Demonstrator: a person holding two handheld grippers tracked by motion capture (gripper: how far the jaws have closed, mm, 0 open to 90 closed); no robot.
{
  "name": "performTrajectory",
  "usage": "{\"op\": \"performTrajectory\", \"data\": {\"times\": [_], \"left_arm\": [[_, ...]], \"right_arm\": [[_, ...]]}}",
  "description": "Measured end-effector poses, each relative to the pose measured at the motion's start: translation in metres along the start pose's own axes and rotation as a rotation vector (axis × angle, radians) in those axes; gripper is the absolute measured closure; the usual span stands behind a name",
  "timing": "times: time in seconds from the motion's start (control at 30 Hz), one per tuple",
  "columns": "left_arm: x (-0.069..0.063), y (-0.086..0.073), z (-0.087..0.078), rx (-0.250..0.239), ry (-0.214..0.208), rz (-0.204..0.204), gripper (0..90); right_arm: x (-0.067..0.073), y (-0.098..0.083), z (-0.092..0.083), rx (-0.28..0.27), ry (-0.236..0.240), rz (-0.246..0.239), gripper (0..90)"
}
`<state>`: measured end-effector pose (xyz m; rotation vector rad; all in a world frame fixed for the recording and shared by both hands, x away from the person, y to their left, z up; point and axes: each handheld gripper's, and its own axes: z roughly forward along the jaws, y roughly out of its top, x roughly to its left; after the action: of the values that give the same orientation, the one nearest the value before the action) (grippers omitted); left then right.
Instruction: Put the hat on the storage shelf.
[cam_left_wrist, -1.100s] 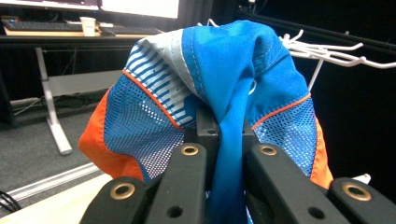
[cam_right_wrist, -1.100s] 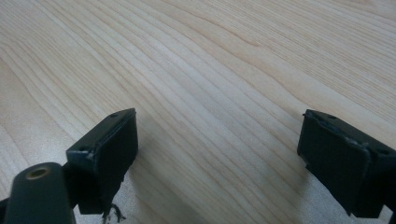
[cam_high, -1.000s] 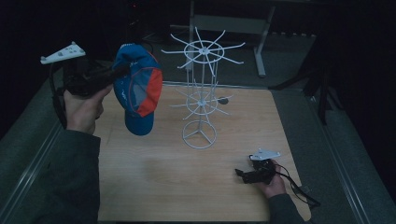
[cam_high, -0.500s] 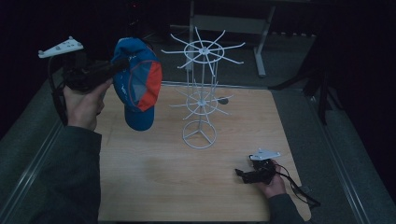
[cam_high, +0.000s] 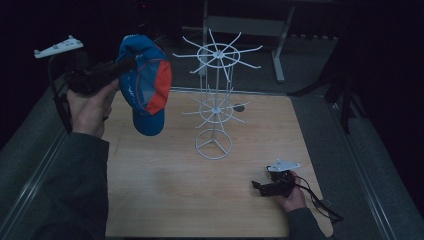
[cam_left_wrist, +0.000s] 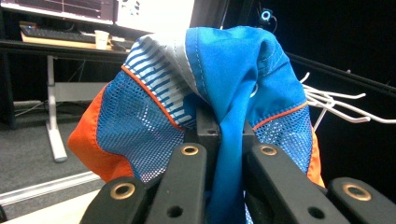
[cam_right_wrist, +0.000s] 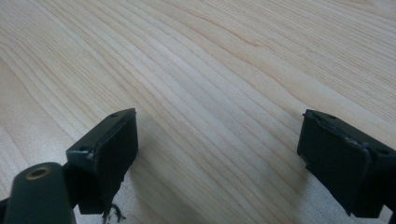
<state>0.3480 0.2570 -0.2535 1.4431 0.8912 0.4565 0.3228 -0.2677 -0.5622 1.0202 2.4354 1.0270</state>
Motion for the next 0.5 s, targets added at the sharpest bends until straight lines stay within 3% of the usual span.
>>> {"op": "performTrajectory", "data": {"times": [0.5], "left_arm": [[-0.0032, 0.0084, 0.0086, -0.028, -0.024, -0.023, 88.3]], "right_arm": [[-0.0001, 0.0, 0.0001, -0.001, 0.0, -0.001, 12.2]]}}
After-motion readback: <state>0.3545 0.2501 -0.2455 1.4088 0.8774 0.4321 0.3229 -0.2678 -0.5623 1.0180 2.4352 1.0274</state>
